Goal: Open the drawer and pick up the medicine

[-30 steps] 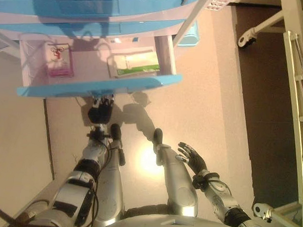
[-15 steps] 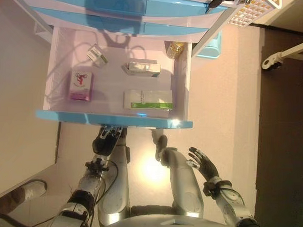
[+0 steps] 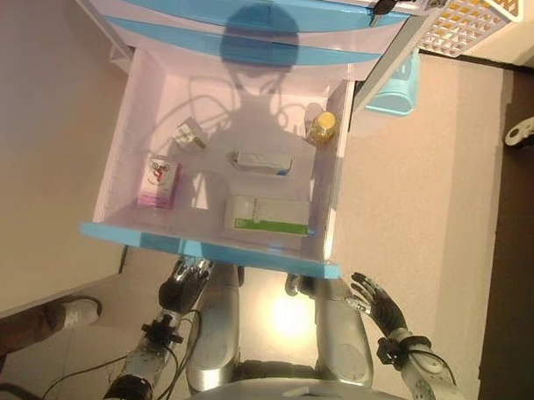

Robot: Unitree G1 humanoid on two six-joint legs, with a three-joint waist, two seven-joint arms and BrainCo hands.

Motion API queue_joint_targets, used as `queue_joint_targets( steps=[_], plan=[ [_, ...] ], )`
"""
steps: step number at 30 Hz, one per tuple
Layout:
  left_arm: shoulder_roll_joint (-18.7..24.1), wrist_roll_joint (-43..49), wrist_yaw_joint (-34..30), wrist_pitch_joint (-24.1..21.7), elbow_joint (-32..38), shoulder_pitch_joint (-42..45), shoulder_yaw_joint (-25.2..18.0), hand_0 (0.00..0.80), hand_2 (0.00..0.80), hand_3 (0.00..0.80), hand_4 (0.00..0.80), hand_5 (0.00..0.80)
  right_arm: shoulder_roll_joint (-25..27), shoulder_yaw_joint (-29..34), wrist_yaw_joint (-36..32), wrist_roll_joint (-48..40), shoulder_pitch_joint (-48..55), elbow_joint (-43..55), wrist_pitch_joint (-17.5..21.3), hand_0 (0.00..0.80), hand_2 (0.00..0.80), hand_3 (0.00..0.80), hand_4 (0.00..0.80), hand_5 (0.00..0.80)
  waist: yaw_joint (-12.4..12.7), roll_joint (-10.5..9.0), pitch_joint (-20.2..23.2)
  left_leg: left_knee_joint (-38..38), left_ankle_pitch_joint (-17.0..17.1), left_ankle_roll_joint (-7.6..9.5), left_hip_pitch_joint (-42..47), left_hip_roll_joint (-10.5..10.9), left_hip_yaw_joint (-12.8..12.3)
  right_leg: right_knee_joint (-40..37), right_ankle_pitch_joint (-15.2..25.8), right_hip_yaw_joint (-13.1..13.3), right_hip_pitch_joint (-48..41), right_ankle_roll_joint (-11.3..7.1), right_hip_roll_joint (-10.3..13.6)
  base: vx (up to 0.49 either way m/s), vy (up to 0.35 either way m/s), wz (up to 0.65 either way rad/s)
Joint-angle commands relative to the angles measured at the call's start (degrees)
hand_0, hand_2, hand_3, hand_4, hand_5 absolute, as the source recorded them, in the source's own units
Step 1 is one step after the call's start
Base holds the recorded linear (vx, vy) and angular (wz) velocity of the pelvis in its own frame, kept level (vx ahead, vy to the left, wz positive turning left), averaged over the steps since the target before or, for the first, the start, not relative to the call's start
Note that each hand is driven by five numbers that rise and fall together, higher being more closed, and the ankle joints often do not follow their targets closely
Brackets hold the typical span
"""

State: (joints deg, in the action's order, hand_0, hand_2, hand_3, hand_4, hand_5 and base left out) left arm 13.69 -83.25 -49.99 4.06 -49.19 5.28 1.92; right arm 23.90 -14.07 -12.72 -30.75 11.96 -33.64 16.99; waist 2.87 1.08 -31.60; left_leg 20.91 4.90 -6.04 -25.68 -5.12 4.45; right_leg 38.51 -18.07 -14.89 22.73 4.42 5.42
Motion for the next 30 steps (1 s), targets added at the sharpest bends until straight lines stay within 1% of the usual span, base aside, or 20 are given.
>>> queue_joint_targets(
  steps=[1,4,6,9,12,14,15,17,18,19,21,22,23,25,27,28,29,30],
  plan=[
    [1.21,1.22,4.50,2.45,-0.27,10.90,-1.86,0.000,0.000,0.000,0.000,0.000,0.40,0.88,-1.73,0.55,7.03,3.64,2.40,0.000,0.000,0.000,0.000,0.000,-0.12,-1.14,1.81,7.95,-2.11,4.53,-3.38,3.75,-2.63,-5.68,4.95,1.56,-3.12,-1.31,-1.20,0.089,0.005,0.06],
    [0.65,2.43,8.05,3.25,-2.06,11.66,-2.59,0.000,0.000,0.000,0.000,0.000,-0.08,1.28,-1.54,0.33,7.44,3.16,2.72,0.000,0.000,0.000,0.000,0.000,-0.07,-0.92,1.81,8.67,-1.62,4.43,-3.36,4.14,-2.65,-5.33,4.84,1.55,-3.53,-1.33,-1.02,0.067,-0.002,0.03],
    [0.33,5.29,9.53,4.32,-4.19,12.06,-3.44,0.000,0.000,0.000,0.000,0.000,-0.25,1.68,-1.22,0.59,7.63,2.76,3.03,0.000,0.000,0.000,0.000,0.000,-0.01,-0.90,1.81,9.23,-1.26,4.40,-3.33,4.31,-2.73,-5.30,4.80,1.44,-4.07,-1.27,-0.87,0.062,-0.007,0.01],
    [-0.15,7.42,10.27,6.23,-6.45,12.54,-4.37,0.000,0.000,0.000,0.000,0.000,-0.39,2.13,-0.56,0.98,7.90,2.31,3.68,0.000,0.000,0.000,0.000,0.000,0.01,-0.90,1.81,9.68,-1.07,4.42,-3.09,4.58,-2.70,-5.13,4.82,1.49,-4.45,-1.33,-0.73,0.065,-0.005,0.01],
    [-0.56,14.15,11.98,8.62,-9.59,13.51,-4.70,0.000,0.000,0.000,0.000,0.000,0.02,3.58,-0.21,0.37,8.57,2.50,4.41,0.000,0.000,0.000,0.000,0.000,-0.01,-1.01,1.81,10.45,-0.77,4.35,-2.75,4.64,-2.91,-5.25,4.90,1.35,-5.66,-1.32,-0.64,0.077,-0.019,-0.01],
    [-0.32,17.37,12.76,7.64,-10.32,14.09,-4.31,0.000,0.000,0.000,0.000,0.000,0.57,4.26,0.17,0.72,9.20,3.15,5.24,0.000,0.000,0.000,0.000,0.000,-0.01,-1.09,1.81,10.86,-0.46,4.22,-2.68,4.46,-3.00,-5.11,4.89,1.31,-6.18,-1.33,-0.66,0.087,-0.024,0.00],
    [-0.18,17.48,12.67,7.00,-10.34,14.56,-4.23,0.000,0.000,0.000,0.000,0.000,0.91,4.85,0.50,0.58,9.64,4.01,5.16,0.000,0.000,0.000,0.000,0.000,-0.03,-1.13,1.81,10.89,-0.09,4.14,-2.45,4.38,-3.03,-5.30,5.05,1.28,-6.67,-1.40,-0.63,0.092,-0.026,0.00],
    [0.45,18.46,14.29,6.82,-9.98,15.40,-4.32,0.000,0.000,0.000,0.000,0.000,1.75,6.19,2.42,0.78,10.28,5.75,6.78,0.000,0.000,0.000,0.000,0.000,-0.02,-1.24,1.81,10.94,-0.33,4.25,-2.09,4.38,-3.06,-5.48,5.29,1.30,-7.22,-1.63,-0.52,0.083,-0.021,0.00],
    [0.76,19.31,14.97,7.10,-9.92,16.17,-4.87,0.000,0.000,0.000,0.000,0.000,2.60,7.40,2.83,-0.13,11.06,7.44,6.43,0.000,0.000,0.000,0.000,0.000,-0.01,-1.34,1.81,11.07,-0.34,4.22,-1.81,4.44,-3.05,-5.78,5.48,1.27,-7.91,-1.76,-0.47,0.102,-0.018,0.01],
    [0.87,20.02,15.87,6.78,-10.07,17.10,-5.41,0.000,0.000,0.000,0.000,0.000,3.41,8.85,4.42,-0.65,11.90,9.48,8.55,0.000,0.000,0.000,0.000,0.000,-0.06,-1.45,1.81,11.23,-0.40,4.23,-1.55,4.48,-3.06,-5.99,5.64,1.32,-8.48,-1.91,-0.39,0.124,-0.016,0.00],
    [1.02,21.33,15.19,5.55,-10.79,19.87,-6.23,0.000,0.000,0.000,0.000,0.000,5.88,12.61,5.90,0.10,14.49,16.42,10.44,0.000,0.000,0.000,0.000,0.000,-0.26,-1.77,1.81,11.13,-0.78,4.40,-0.76,4.31,-3.12,-6.06,5.69,1.52,-9.45,-2.19,-0.21,0.110,-0.003,-0.02],
    [1.16,22.19,15.10,5.07,-11.42,21.05,-6.68,0.000,0.000,0.000,0.000,0.000,7.09,14.63,6.75,1.38,15.99,20.54,11.41,0.000,0.000,0.000,0.000,0.000,-0.43,-1.94,1.81,10.97,-0.97,4.51,-0.32,4.24,-3.23,-6.05,5.66,1.66,-9.83,-2.39,-0.11,0.086,0.016,-0.05],
    [1.13,23.13,15.29,4.77,-12.32,22.03,-7.41,0.000,0.000,0.000,0.000,0.000,8.35,16.65,8.42,5.40,17.22,24.38,13.42,0.000,0.000,0.000,0.000,0.000,-0.61,-2.07,1.81,10.78,-1.11,4.57,0.18,4.18,-3.41,-6.10,5.69,1.76,-10.25,-2.69,0.04,0.090,0.029,-0.05],
    [1.36,24.92,15.59,4.68,-13.54,23.14,-9.45,0.000,0.000,0.000,0.000,0.000,10.85,20.53,11.19,12.97,18.96,30.14,15.84,0.000,0.000,0.000,0.000,0.000,-0.90,-2.38,1.81,10.32,-0.98,4.51,1.23,4.05,-3.66,-6.23,5.79,2.09,-11.15,-3.24,0.26,0.089,0.036,-0.06],
    [1.71,26.07,15.28,4.92,-13.67,24.05,-11.12,0.000,0.000,0.000,0.000,0.000,14.16,23.89,14.44,19.16,20.51,35.83,16.16,0.000,0.000,0.000,0.000,0.000,-0.84,-2.66,1.81,9.30,-1.08,4.41,2.76,3.86,-3.81,-6.60,5.80,2.12,-12.43,-3.84,0.56,0.083,0.036,-0.04],
    [1.76,26.23,15.38,5.07,-13.59,24.22,-11.36,0.000,0.000,0.000,0.000,0.000,15.11,24.88,14.47,18.86,20.94,37.02,15.54,0.000,0.000,0.000,0.000,0.000,-0.80,-2.69,1.81,9.07,-1.13,4.38,3.11,3.84,-3.87,-6.76,5.81,2.12,-12.76,-3.97,0.63,0.097,0.058,-0.03],
    [1.78,27.10,15.85,5.46,-13.55,24.83,-12.12,0.000,0.000,0.000,0.000,0.000,18.63,28.05,15.59,24.08,21.96,40.30,15.56,0.000,0.000,0.000,0.000,0.000,-0.62,-2.84,1.97,8.03,-1.47,4.34,4.36,3.89,-4.10,-7.45,5.89,2.28,-13.86,-4.51,0.86,0.072,0.050,-0.01],
    [1.96,27.71,15.87,5.40,-13.45,25.05,-12.12,0.000,0.000,0.000,0.000,0.000,20.79,29.33,16.08,26.84,22.34,42.73,14.32,0.000,0.000,0.000,0.000,0.000,-0.43,-2.91,2.14,7.42,-1.89,4.45,4.81,3.93,-4.16,-7.76,5.96,2.33,-14.12,-4.82,1.04,0.078,0.057,0.00]
  ],
)
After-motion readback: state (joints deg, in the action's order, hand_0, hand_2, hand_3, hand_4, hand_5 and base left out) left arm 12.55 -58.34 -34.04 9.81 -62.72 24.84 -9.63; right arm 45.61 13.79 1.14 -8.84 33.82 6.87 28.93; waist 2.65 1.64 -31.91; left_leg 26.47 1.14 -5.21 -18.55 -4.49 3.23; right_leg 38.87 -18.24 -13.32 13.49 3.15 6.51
